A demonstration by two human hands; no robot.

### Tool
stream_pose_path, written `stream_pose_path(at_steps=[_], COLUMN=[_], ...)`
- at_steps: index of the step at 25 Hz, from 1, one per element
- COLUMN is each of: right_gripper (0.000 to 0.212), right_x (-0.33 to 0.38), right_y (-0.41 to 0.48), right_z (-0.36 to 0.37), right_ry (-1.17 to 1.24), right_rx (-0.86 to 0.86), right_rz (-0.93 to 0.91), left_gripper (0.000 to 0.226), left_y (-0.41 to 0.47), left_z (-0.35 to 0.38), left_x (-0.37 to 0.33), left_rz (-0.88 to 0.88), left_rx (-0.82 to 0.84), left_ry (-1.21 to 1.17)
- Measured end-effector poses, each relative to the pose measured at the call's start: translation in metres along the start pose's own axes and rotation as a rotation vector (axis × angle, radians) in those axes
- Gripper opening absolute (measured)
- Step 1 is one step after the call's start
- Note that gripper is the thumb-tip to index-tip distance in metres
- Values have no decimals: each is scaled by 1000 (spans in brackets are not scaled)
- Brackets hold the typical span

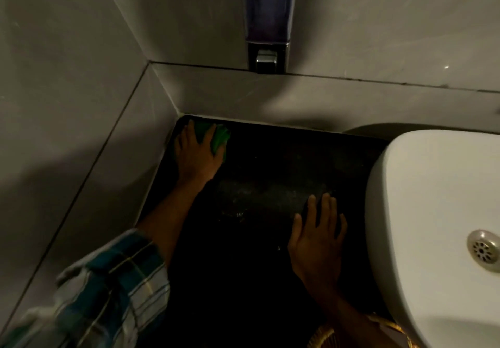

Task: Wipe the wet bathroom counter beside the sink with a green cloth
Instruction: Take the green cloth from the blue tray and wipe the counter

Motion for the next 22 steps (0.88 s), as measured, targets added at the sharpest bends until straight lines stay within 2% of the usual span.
stream_pose_path(at_steps=[3,7,10,12,15,18,22], right_gripper=[49,46,39,33,32,39,40], right_x=[0,-15,-19,-16,-12,-9,-2], right_y=[1,-3,0,-1,-3,-5,0], right_z=[-5,-17,-25,-28,-24,-18,-9], right_ry=[91,743,888,836,675,452,152], right_rx=[-38,-143,-127,-104,-23,46,-30], right_rz=[-35,52,215,229,146,92,60], left_gripper=[56,53,56,60,63,63,57], left_y=[7,-43,-123,-200,-254,-222,-138], left_z=[14,27,36,53,60,37,14], left_x=[-55,-119,-113,-90,-39,1,-2], left_rz=[147,368,482,547,490,335,98], left_rx=[44,94,116,140,157,114,42], left_ry=[24,87,88,108,141,164,76])
Point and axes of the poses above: each hand's wrist, its own y-axis towards the middle knuckle, its own z-axis out of the palm, x = y × z, the point moved 2 cm from there along y, towards the middle knuckle, and after that the axes turned 12 degrees about x, right-handed, at the moved point
